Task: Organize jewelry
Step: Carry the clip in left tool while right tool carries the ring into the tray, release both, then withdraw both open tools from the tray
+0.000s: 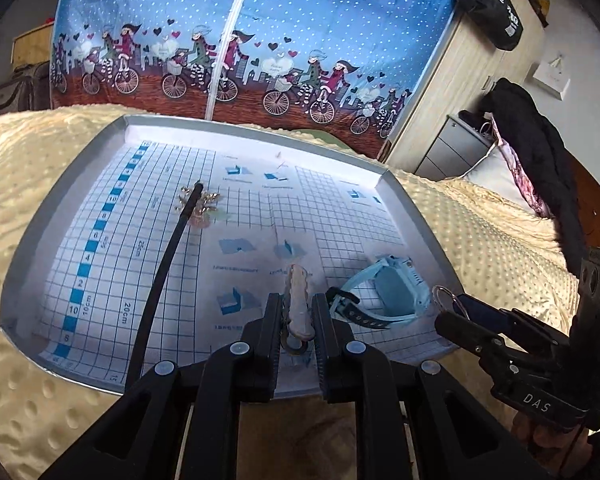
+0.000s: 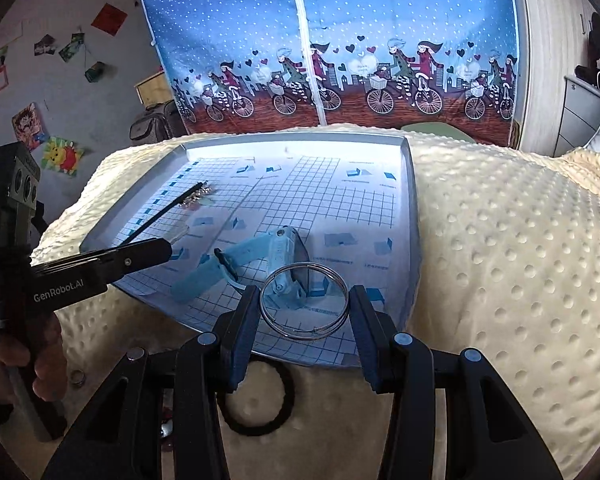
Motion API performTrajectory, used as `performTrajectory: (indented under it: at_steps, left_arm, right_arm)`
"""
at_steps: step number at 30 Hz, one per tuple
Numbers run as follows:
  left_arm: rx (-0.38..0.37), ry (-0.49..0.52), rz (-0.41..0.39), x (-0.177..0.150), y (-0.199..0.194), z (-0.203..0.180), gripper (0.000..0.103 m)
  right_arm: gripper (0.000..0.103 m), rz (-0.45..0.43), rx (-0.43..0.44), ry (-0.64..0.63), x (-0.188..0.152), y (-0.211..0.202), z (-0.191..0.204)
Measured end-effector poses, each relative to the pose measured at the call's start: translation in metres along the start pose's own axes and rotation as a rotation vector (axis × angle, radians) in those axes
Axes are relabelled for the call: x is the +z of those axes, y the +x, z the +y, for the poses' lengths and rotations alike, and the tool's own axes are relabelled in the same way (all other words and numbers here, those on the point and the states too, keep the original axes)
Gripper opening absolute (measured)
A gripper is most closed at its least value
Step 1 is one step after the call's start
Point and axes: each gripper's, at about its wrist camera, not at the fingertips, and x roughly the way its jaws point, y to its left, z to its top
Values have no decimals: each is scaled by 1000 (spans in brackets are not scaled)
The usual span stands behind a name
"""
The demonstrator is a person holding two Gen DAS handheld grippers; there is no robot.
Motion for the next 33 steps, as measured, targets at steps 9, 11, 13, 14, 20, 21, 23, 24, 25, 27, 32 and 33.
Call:
performTrajectory:
  at_steps: [9, 11, 13, 14, 20, 21, 23, 24, 25, 27, 32, 33]
  left_arm:
    - [45, -47, 35, -3, 4, 5, 16]
    - [45, -58, 48, -6, 2, 5, 24]
    - [38, -64, 37, -8, -3, 3, 35]
    - [32, -71, 26, -9, -8, 3, 43]
    - [8, -84, -92, -21, -51, -9, 80]
    - [16, -76, -105, -22, -58, -11, 84]
    - [36, -59, -144, -26, -76, -18, 90]
    - [39, -53, -166, -28, -86, -21, 95]
    - [47, -48, -187, -30, -96, -23, 97]
    - [79, -35, -246, -36, -119, -30, 103]
    - [138, 45, -329, -53, -172, -49, 103]
    - [144, 64, -346, -58, -182, -52, 103]
  right_arm:
    - [45, 44, -25, 17, -6, 3, -4]
    - [54, 35, -29, 11, -5, -1, -4]
    - [60, 18, -34, 5, -4, -9, -3]
    - [61, 12, -40, 2, -4, -14, -3]
    - [74, -60, -80, -25, -4, -55, -5]
    - [77, -78, -81, -29, -6, -65, -5]
    - [84, -108, -78, -34, -7, -82, -4]
    - [91, -126, -75, -39, -9, -91, -4]
    - [94, -155, -69, -44, -11, -104, -2]
    - [101, -199, -57, -49, -16, -124, 0]
    - [101, -287, -19, -58, -33, -171, 9]
    - [101, -298, -13, -61, -37, -179, 12]
